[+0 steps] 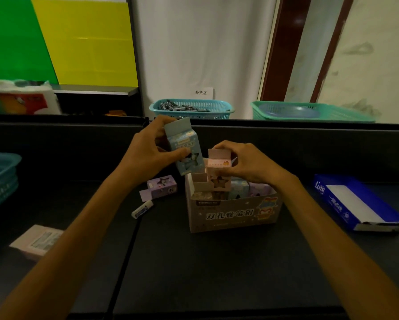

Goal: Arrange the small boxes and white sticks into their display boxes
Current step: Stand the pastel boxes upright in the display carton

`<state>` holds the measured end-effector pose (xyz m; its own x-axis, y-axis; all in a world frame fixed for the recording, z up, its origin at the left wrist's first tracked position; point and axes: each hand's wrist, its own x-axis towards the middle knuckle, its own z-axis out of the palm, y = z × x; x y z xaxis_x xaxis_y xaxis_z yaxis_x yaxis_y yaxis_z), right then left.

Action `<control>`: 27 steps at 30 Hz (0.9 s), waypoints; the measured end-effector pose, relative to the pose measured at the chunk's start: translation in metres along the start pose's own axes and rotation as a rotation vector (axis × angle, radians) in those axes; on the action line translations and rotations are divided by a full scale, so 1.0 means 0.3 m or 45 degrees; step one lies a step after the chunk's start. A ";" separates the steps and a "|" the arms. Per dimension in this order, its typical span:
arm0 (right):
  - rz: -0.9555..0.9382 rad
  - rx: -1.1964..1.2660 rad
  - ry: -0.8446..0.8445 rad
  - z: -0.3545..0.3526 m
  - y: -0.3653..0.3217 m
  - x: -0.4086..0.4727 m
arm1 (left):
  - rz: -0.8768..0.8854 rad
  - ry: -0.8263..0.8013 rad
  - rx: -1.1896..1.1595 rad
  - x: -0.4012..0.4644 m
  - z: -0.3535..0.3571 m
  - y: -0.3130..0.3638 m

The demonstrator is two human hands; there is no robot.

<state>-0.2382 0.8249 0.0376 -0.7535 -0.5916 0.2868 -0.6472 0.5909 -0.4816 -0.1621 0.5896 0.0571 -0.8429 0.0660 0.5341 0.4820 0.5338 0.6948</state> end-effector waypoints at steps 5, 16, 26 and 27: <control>0.002 0.034 -0.027 -0.007 0.003 0.013 | -0.009 0.011 -0.008 0.000 0.000 0.002; 0.093 0.197 -0.062 -0.033 0.053 0.027 | -0.005 0.009 0.011 0.011 0.004 -0.001; 0.135 0.158 -0.142 -0.053 0.080 0.011 | -0.004 0.009 -0.001 0.014 0.006 -0.007; 0.140 0.150 -0.151 -0.057 0.082 0.009 | -0.006 0.011 -0.006 0.014 0.006 -0.006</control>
<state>-0.2581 0.8470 0.0407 -0.7958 -0.5912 0.1310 -0.5382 0.5914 -0.6005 -0.1670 0.5905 0.0571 -0.8432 0.0563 0.5347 0.4791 0.5300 0.6997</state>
